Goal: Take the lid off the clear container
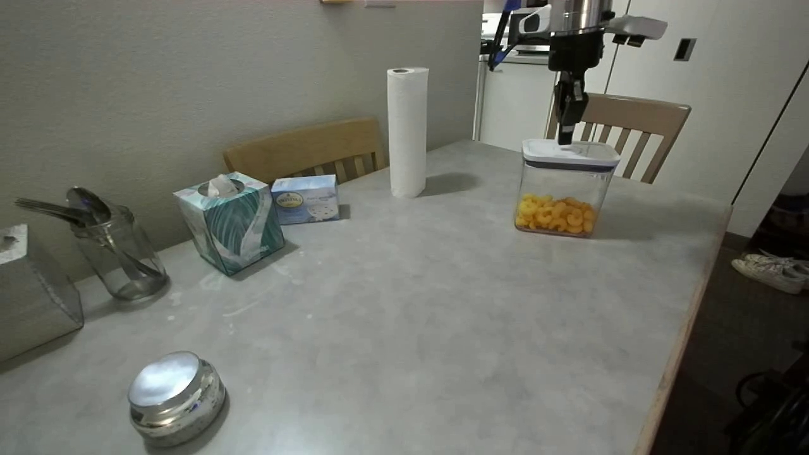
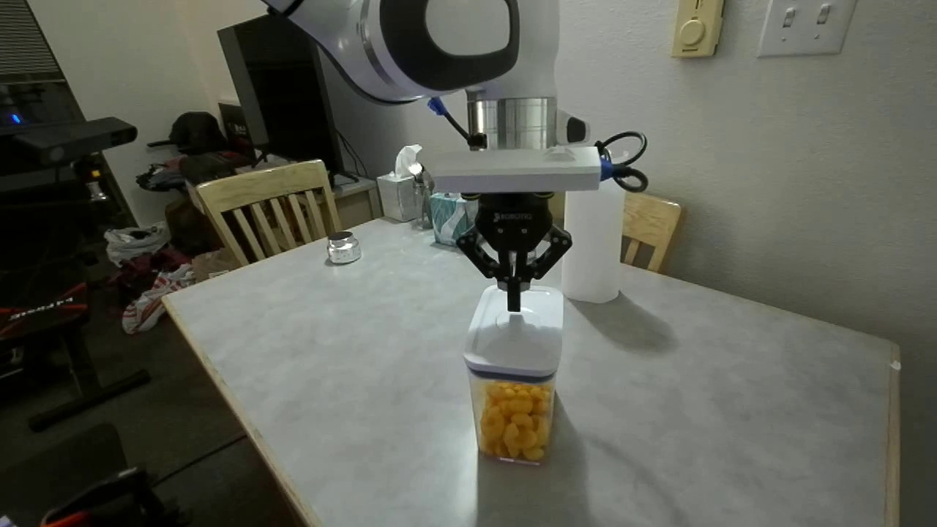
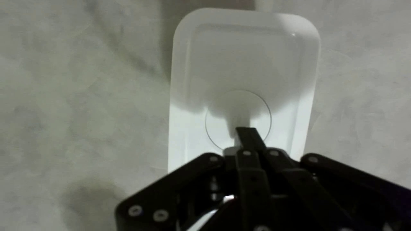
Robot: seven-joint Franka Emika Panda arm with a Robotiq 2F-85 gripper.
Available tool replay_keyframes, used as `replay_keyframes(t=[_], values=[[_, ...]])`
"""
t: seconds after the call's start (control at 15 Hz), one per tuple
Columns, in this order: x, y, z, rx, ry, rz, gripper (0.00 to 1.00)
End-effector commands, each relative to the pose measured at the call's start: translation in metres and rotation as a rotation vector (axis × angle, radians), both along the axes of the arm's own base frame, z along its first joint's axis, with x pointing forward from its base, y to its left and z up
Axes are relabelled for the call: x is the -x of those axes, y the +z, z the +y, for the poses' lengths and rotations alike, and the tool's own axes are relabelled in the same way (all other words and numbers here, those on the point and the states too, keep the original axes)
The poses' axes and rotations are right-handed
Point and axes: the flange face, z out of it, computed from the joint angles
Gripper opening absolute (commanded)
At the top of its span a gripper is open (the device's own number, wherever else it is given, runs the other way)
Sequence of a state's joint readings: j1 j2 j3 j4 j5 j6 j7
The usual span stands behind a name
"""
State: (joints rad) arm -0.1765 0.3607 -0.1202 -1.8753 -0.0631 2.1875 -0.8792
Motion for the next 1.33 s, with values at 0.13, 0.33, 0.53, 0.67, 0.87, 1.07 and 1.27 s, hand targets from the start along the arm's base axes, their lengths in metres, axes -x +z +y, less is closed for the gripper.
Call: replay_keyframes(t=[0.13, 0.33, 0.53, 0.67, 0.87, 1.07, 1.27], values=[[0.001, -0.02, -0.01, -0.001, 0.025, -0.005, 0.0], [0.005, -0.048, -0.013, -0.011, 0.042, 0.043, 0.0], [0.001, -0.033, -0.012, -0.02, 0.053, 0.018, 0.0], [-0.004, -0.003, -0.006, -0.013, 0.069, -0.024, 0.0], [-0.009, 0.036, 0.006, -0.005, 0.115, -0.07, 0.0], [-0.014, 0.058, 0.014, -0.007, 0.144, -0.11, 0.0], [-0.012, 0.06, 0.01, -0.004, 0.14, -0.113, 0.0]])
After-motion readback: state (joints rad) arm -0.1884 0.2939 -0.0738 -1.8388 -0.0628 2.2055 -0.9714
